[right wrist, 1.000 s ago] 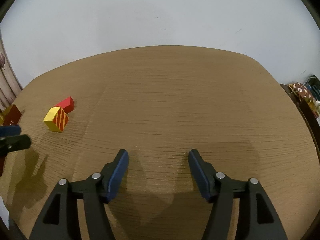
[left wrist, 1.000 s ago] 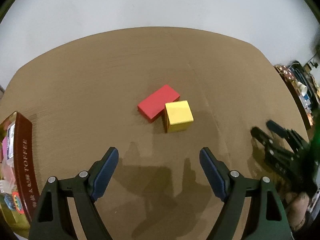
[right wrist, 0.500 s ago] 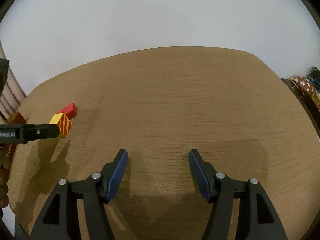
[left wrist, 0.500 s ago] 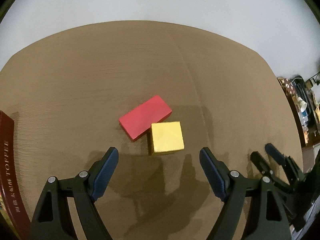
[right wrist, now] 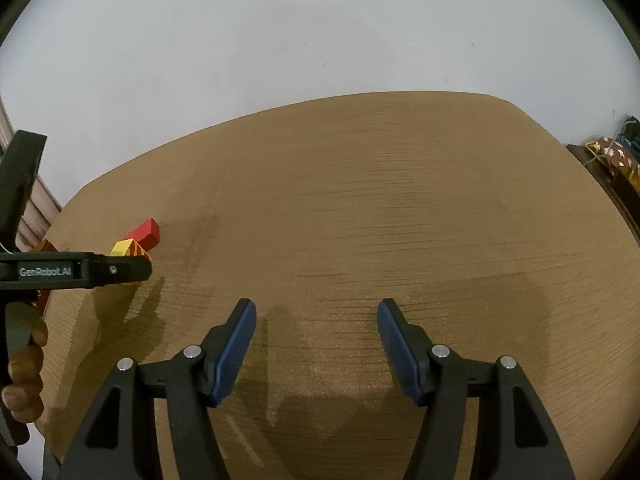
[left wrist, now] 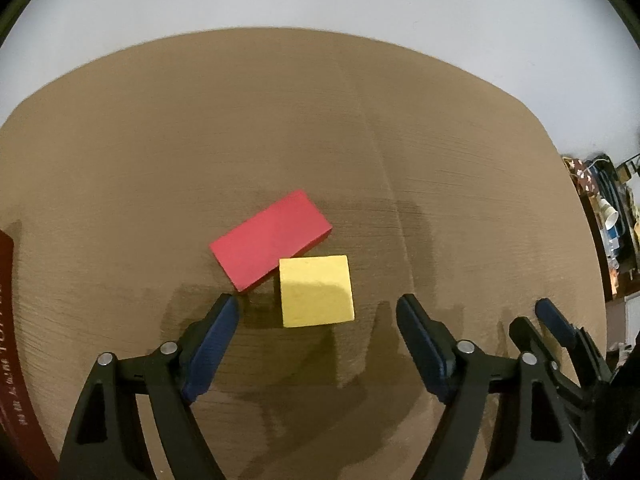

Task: Organize rigid objects
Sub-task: 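Reach to the yellow cube and grasp it with the left gripper, then carry the yellow cube into the gold tin and open the left gripper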

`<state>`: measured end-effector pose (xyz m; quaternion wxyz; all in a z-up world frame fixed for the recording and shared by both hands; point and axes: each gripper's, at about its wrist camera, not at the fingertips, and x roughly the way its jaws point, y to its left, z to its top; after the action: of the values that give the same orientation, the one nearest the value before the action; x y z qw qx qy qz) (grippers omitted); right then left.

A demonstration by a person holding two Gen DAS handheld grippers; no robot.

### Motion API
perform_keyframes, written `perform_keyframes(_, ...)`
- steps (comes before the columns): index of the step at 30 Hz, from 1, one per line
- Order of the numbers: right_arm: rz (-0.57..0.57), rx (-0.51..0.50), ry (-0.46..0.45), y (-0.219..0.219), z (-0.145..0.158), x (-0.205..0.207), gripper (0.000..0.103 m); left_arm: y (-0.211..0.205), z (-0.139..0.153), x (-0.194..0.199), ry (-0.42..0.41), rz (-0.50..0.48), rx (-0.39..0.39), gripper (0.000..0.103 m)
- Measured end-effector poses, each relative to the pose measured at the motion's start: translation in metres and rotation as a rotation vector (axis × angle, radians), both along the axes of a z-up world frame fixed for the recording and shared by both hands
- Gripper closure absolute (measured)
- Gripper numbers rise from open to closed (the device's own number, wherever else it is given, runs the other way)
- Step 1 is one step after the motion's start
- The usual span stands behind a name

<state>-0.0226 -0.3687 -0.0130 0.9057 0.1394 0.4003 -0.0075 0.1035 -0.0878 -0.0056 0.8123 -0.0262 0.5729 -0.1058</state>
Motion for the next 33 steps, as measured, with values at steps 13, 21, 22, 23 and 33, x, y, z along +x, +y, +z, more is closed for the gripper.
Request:
perform_keyframes(13, -0.014, 0.014, -0.001, -0.001, 0.001, 0.0, 0.038, 0.013, 0.007, -0.032, -0.029, 0.015, 0.053, 0.077)
perform_keyframes(21, -0.018, -0.023, 0.013, 0.01, 0.004, 0.003, 0.038, 0.045, 0.018, -0.134, 0.044, -0.067, -0.041, 0.076)
perform_keyframes(22, -0.018, -0.032, 0.015, 0.012, 0.004, 0.003, 0.038, 0.053, 0.022, -0.145, 0.042, -0.07, -0.042, 0.076)
perform_keyframes(23, -0.02, -0.044, 0.02, 0.015, 0.004, 0.004, 0.038, 0.069, 0.031, -0.159, 0.035, -0.065, -0.042, 0.076)
perform_keyframes(33, -0.028, -0.157, 0.06, 0.034, 0.003, 0.012, 0.038, 0.267, 0.106, -0.166, -0.022, 0.255, 0.122, 0.076)
